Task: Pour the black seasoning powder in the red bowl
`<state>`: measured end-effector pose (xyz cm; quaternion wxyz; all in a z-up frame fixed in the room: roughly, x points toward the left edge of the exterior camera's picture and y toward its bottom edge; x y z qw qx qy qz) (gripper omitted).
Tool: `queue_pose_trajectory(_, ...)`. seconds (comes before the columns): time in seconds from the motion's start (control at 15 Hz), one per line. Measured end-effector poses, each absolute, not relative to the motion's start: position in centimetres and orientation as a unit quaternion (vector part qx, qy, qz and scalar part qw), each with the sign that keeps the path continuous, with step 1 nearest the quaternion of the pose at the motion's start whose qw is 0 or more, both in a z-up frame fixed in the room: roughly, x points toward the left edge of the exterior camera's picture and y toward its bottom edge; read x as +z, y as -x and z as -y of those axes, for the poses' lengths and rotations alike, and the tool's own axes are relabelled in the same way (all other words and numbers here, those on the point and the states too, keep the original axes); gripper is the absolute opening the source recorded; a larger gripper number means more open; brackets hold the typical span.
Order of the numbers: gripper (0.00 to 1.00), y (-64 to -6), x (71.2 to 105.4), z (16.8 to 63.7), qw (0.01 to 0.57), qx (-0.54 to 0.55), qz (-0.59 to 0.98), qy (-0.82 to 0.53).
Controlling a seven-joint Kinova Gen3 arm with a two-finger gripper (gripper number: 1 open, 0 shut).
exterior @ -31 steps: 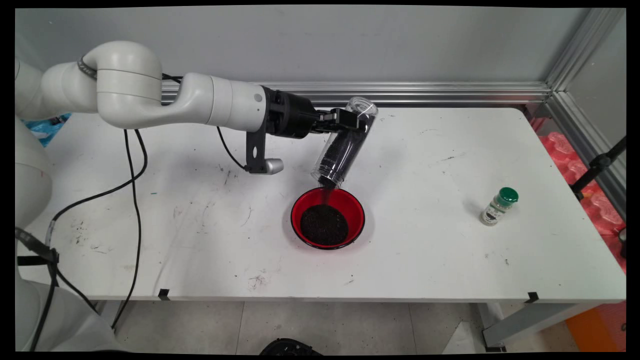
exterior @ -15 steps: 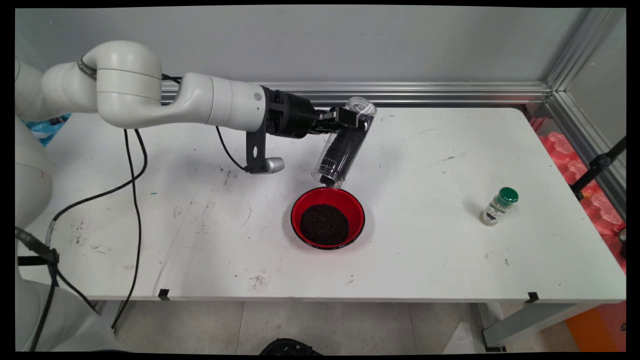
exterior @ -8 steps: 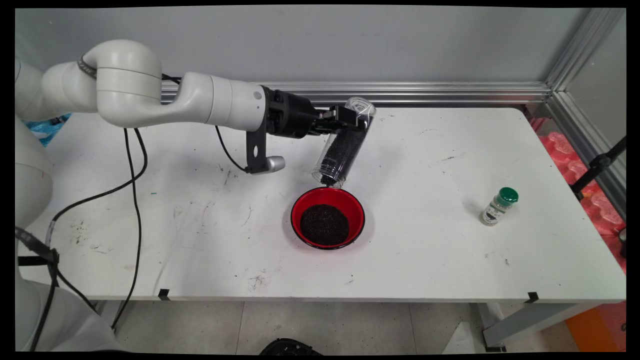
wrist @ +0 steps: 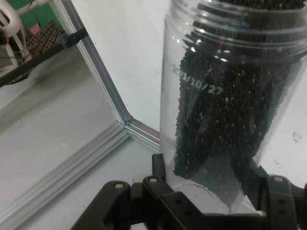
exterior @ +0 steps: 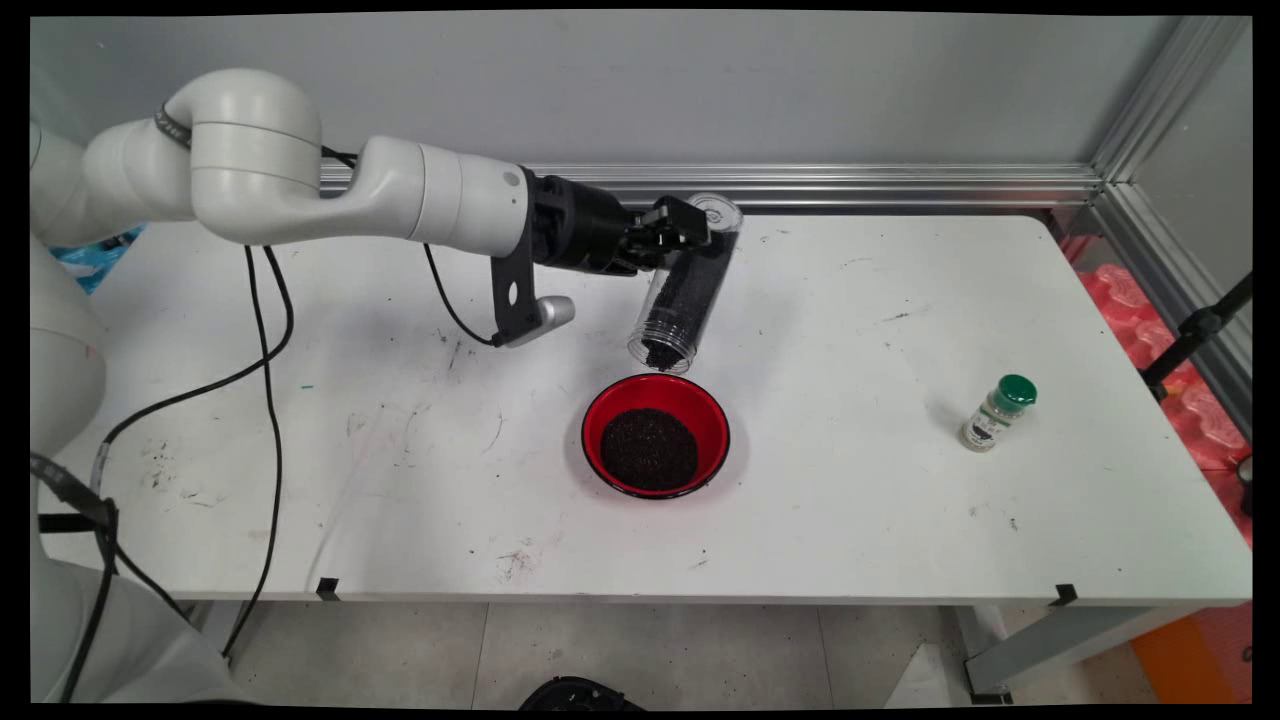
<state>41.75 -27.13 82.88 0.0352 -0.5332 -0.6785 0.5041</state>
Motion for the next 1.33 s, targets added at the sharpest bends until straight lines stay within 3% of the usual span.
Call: queue_pose_trajectory(1.33,0.00,-42.6,82.5,28.8,0.172,0.441,0.798,0.373)
